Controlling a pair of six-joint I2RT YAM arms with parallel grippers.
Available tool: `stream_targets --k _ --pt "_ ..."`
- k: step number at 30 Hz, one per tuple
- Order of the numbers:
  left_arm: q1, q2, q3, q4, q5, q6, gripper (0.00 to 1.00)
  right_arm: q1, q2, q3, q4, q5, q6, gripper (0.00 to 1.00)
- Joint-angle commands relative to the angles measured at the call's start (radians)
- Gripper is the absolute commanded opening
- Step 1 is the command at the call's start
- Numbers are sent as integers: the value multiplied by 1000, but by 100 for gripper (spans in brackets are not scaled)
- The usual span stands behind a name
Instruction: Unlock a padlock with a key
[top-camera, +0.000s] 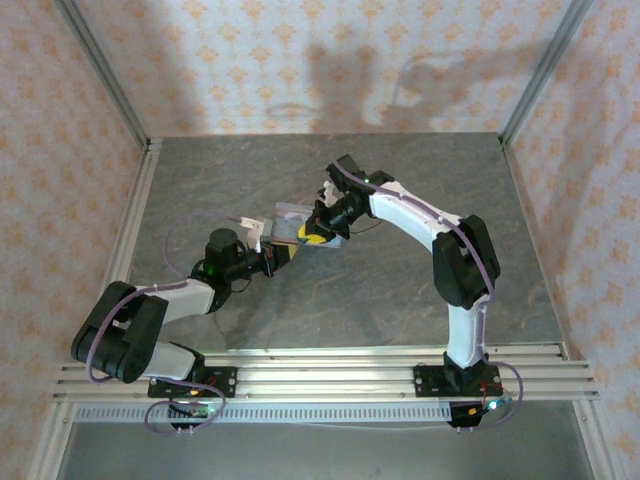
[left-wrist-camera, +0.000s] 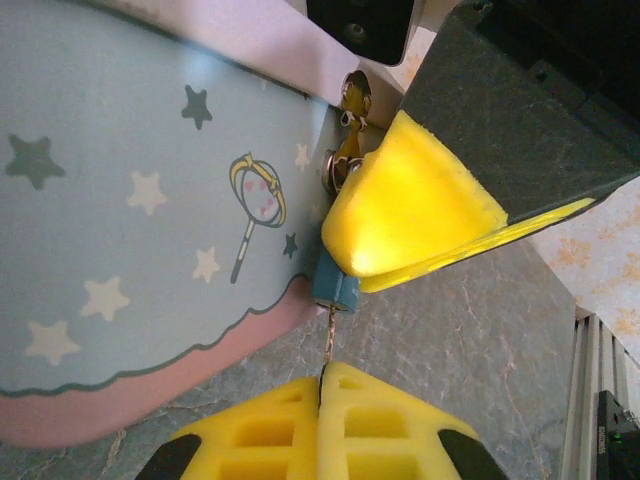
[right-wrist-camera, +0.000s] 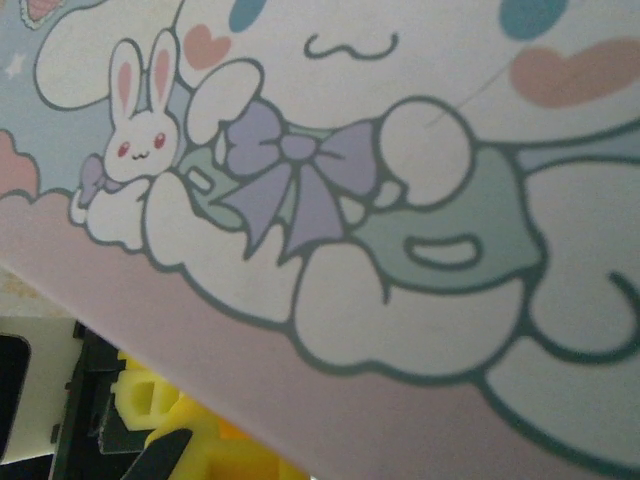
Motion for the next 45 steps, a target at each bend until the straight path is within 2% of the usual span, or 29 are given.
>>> stream_targets --k 1,9,25,29,35,45 --pt "12 -12 29 23 -22 44 0 2 -21 42 -41 -56 -42 0" --pt "5 -28 35 -15 -41 79 0 2 -12 54 -44 -79 -31 0" --pt "-23 -9 1 94 -136 32 0 2 -30 6 58 -87 84 0" --pt "-24 -6 -2 87 -146 31 0 2 -29 10 32 -63 61 0" --pt "-21 58 16 139 -85 -32 0 3 -28 1 -1 -10 25 0" --pt "-14 134 32 190 -46 -82 0 6 -29 -24 -54 70 -45 0"
